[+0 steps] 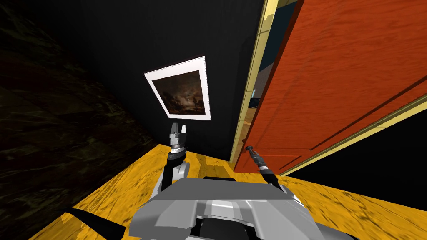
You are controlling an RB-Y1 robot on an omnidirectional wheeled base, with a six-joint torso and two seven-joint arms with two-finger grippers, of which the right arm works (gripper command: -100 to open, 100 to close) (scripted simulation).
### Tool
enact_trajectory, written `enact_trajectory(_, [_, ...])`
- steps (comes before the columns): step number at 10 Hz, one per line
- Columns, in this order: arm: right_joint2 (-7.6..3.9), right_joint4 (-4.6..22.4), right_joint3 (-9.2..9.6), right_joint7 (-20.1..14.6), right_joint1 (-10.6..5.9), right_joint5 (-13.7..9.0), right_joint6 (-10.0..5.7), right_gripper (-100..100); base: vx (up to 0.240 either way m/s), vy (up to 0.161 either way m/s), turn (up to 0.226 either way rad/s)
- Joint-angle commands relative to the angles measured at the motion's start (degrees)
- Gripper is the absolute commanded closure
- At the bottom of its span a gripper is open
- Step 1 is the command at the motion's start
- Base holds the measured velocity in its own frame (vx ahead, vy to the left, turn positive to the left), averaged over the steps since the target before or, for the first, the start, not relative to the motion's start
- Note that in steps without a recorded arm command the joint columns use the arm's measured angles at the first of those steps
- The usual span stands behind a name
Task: Pull the door open
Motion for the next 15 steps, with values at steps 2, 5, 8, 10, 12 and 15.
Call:
enact_trajectory(2, [0.26,-0.2,0.55,-3.7,0.14,-1.2,0.31,100,-0.050,-0.024,0.062])
enact_trajectory(5, [0.33,-0.4,1.21,-8.2,0.09,-3.0,0.74,100,-0.038,-0.026,0.060])
enact_trajectory(8, [0.40,-0.7,1.88,-12.5,0.05,-4.9,1.17,100,-0.055,-0.032,0.071])
enact_trajectory(10, [0.43,-0.9,2.22,-15.2,0.03,-5.9,1.40,100,-0.042,-0.018,0.049])
enact_trajectory(12, [0.47,-1.0,2.59,-17.6,0.00,-6.9,1.64,100,-0.055,-0.038,0.085])
enact_trajectory(15, [0.55,-1.3,3.33,-22.1,-0.04,-9.0,2.11,100,-0.047,-0.024,0.062])
